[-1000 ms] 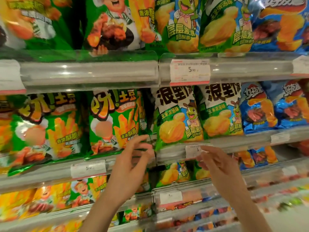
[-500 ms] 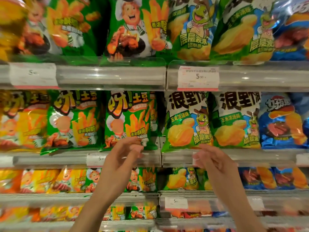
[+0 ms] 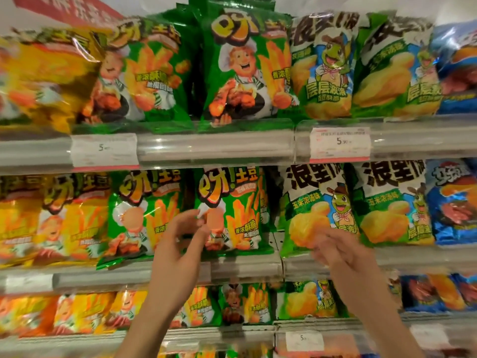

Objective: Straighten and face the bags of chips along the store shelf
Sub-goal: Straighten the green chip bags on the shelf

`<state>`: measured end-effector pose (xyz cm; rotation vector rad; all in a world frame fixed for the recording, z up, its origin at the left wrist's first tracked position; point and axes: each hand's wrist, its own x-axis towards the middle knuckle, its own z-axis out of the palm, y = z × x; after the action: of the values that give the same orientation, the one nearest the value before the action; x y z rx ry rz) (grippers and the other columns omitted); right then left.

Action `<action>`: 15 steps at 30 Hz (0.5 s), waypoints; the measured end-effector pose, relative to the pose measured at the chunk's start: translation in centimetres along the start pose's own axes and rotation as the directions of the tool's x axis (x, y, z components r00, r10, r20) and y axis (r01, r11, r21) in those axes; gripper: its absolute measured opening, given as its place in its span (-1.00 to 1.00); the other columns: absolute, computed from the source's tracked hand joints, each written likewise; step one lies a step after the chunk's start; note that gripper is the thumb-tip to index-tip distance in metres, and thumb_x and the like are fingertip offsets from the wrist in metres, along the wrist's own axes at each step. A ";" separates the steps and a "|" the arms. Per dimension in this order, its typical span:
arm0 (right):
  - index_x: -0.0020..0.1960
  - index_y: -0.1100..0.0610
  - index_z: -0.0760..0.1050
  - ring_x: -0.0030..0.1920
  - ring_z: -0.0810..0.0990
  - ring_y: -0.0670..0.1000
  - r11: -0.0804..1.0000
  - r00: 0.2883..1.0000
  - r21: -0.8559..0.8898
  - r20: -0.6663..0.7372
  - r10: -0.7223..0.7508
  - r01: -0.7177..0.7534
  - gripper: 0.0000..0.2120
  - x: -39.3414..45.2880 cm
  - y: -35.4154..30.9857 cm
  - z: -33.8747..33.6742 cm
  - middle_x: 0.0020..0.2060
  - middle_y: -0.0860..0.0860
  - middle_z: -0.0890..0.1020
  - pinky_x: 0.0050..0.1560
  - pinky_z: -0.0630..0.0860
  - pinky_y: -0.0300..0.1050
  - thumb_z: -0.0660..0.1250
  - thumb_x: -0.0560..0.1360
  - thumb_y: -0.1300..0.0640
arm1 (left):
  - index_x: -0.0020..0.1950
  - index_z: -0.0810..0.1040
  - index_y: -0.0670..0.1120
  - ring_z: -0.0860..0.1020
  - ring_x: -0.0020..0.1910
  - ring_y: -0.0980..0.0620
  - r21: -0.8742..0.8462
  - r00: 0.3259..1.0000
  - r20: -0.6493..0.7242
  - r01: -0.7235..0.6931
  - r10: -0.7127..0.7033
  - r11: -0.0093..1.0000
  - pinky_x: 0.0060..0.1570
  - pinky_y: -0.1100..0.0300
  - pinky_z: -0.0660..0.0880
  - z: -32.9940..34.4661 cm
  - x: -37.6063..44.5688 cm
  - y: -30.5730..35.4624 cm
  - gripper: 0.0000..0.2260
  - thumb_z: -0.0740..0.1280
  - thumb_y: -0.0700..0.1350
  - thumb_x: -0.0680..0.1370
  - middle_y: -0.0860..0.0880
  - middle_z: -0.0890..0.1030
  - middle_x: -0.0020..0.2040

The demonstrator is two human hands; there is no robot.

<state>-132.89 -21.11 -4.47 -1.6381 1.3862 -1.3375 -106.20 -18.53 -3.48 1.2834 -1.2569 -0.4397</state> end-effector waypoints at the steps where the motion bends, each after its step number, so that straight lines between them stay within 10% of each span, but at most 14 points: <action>1: 0.04 -0.20 0.55 -0.10 0.66 -0.13 1.000 1.000 0.008 0.006 -0.009 0.009 -0.87 0.0 -0.6 1.0 -0.12 -0.19 0.69 0.01 0.60 -0.07 0.26 0.57 -0.02 | 0.28 0.49 0.20 0.52 0.18 0.28 0.016 1.000 0.010 -0.025 0.025 1.000 0.18 0.16 0.48 0.0 0.4 -0.2 -0.69 0.34 0.16 0.54 0.26 0.56 0.17; 7: 0.40 -0.13 0.33 0.21 0.50 -0.20 0.997 0.997 -0.073 0.074 0.010 -0.004 -0.41 2.7 -4.1 7.9 0.24 -0.20 0.50 0.28 0.47 -0.08 0.18 0.46 -0.37 | 0.61 0.07 0.13 0.20 0.41 0.29 0.048 0.994 0.098 -0.047 0.042 0.998 0.37 0.23 0.22 1.4 3.4 -0.1 -0.33 0.29 0.21 0.59 0.26 0.18 0.44; 15: 0.51 -0.02 0.22 0.01 0.52 -0.29 0.999 0.999 -0.034 0.037 0.022 -0.020 -0.34 3.6 -5.0 10.2 0.00 -0.35 0.47 0.18 0.53 -0.13 0.30 0.52 -0.25 | 0.45 0.11 0.45 0.59 0.05 -0.23 0.024 0.995 0.085 0.055 -0.057 0.998 0.06 -0.34 0.54 3.8 5.7 -1.9 -0.45 0.23 0.38 0.50 -0.13 0.60 0.00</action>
<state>-121.86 -24.71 -2.06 -1.6577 1.4074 -1.2715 -106.85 -25.59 -3.40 1.3325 -1.3035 -0.5270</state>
